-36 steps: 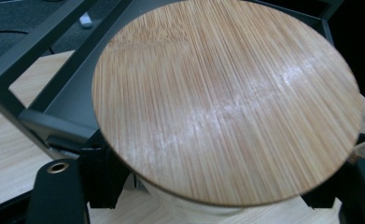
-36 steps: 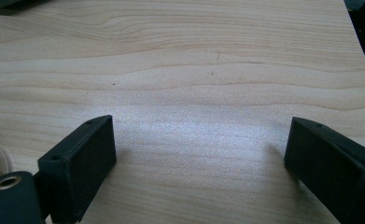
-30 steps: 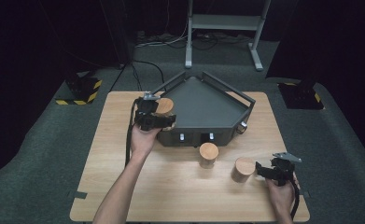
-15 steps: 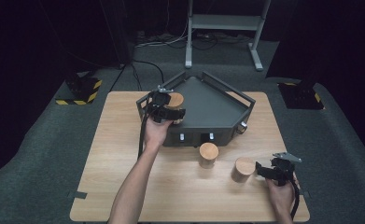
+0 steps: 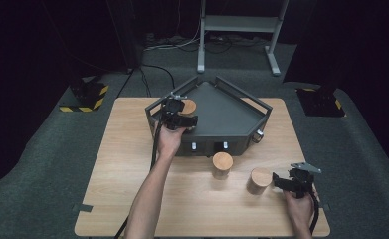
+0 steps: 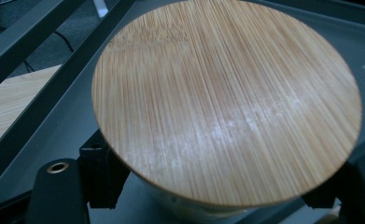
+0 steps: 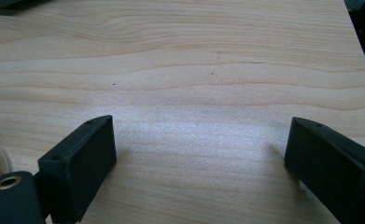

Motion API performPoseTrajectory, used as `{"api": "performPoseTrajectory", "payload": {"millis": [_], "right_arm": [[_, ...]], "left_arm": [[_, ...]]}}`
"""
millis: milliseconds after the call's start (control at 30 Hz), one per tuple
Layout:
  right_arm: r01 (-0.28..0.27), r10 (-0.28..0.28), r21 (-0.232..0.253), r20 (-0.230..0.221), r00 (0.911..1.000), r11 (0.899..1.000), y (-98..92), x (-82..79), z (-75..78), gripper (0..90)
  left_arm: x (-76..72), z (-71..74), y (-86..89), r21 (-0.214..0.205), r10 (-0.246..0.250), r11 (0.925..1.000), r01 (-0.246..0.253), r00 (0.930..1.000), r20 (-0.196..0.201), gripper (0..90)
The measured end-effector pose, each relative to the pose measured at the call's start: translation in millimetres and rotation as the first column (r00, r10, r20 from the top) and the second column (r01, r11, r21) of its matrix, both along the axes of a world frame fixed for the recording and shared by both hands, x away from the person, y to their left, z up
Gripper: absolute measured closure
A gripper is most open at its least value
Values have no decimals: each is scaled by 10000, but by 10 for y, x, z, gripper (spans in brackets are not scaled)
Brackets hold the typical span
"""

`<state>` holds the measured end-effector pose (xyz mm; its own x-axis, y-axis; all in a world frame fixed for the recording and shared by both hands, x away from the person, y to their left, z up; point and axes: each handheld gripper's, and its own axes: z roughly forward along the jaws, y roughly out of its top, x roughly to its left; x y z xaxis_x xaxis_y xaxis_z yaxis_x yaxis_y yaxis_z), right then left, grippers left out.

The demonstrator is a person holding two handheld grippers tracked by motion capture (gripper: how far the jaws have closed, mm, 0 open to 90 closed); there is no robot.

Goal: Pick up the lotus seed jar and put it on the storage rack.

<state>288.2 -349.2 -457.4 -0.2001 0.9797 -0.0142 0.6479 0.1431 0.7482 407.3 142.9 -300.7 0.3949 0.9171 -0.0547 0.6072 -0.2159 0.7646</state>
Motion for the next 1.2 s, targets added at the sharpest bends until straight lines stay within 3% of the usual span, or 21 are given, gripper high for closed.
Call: {"api": "performPoseTrajectory", "payload": {"millis": [467, 800, 1200], "right_arm": [[0, 0, -3, 0, 10000, 10000, 0, 0, 0, 77], [-1, 1, -4, 1, 10000, 10000, 0, 0, 0, 76], [5, -5, -10, 2, 10000, 10000, 2, -1, 0, 76]], "left_arm": [[9, -81, 21, 46, 12, 10000, -12, 10000, 70, 253], [-37, -102, -74, 664, -171, 9977, 150, 9993, 324, 253], [-45, -115, -57, 641, -227, 9977, 203, 9990, 377, 252]]}}
